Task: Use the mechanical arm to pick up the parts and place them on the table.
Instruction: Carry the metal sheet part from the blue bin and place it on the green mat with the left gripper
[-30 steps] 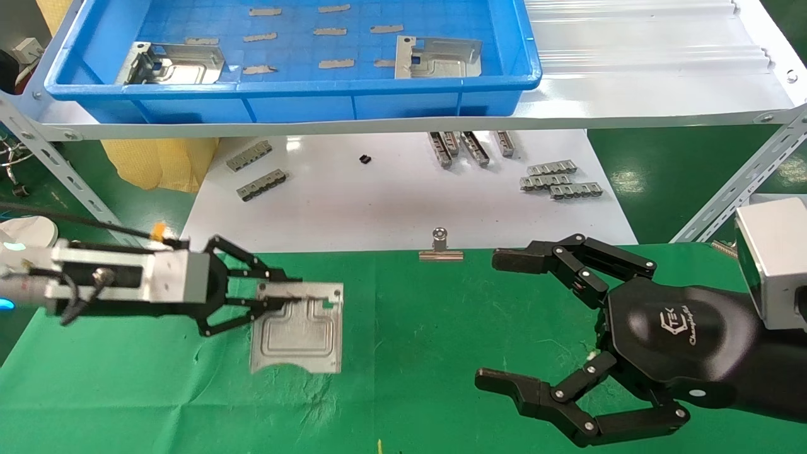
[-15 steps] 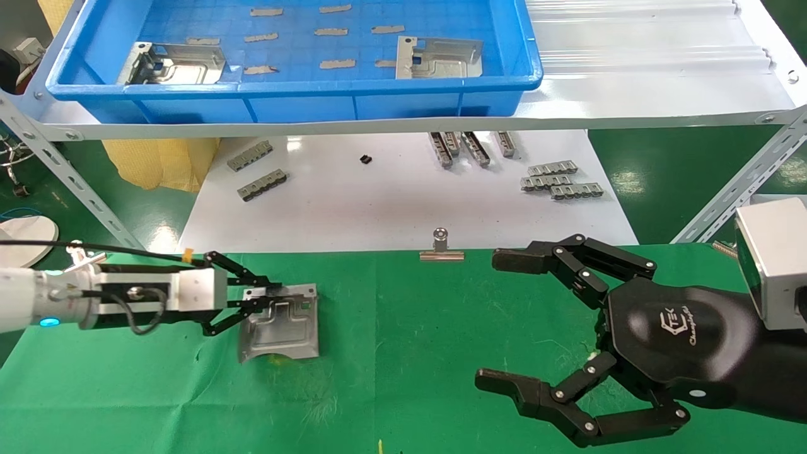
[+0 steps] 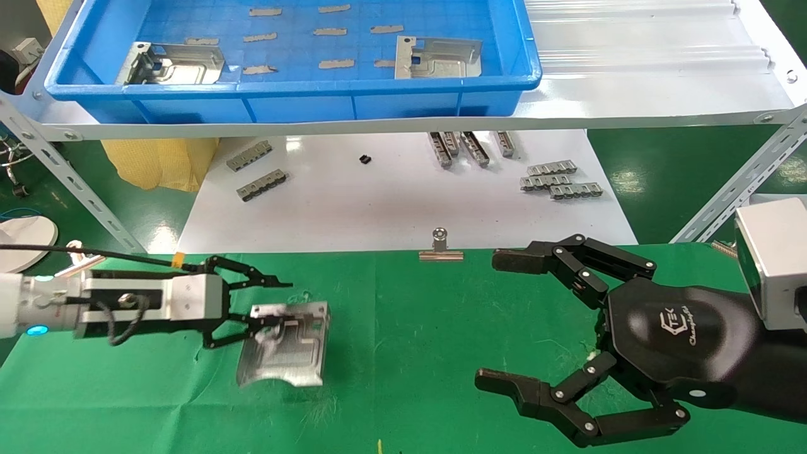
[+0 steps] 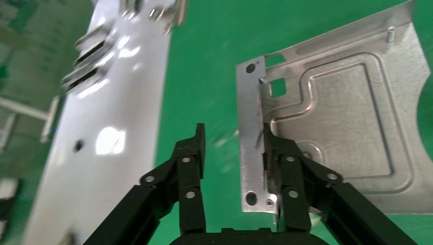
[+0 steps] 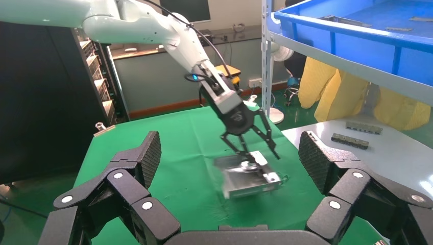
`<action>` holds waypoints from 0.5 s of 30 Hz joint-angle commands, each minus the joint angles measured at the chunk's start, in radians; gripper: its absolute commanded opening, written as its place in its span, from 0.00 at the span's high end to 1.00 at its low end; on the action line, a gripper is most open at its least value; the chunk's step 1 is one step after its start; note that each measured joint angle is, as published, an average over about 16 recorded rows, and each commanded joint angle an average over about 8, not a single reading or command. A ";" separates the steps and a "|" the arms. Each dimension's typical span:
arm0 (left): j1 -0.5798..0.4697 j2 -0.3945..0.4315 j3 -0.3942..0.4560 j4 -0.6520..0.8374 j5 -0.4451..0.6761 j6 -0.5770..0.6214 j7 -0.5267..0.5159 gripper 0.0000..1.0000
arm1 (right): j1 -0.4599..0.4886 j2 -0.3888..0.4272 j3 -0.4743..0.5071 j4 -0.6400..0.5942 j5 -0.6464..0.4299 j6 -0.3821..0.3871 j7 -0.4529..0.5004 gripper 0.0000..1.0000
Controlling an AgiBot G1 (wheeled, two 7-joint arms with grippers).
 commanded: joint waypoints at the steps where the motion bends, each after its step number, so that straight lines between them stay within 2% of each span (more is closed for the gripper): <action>1: -0.003 -0.010 0.001 0.003 0.000 0.053 -0.008 0.00 | 0.000 0.000 0.000 0.000 0.000 0.000 0.000 0.00; 15: -0.030 -0.011 0.027 0.032 0.032 0.102 -0.116 0.00 | 0.000 0.000 0.000 0.000 0.000 0.000 0.000 0.00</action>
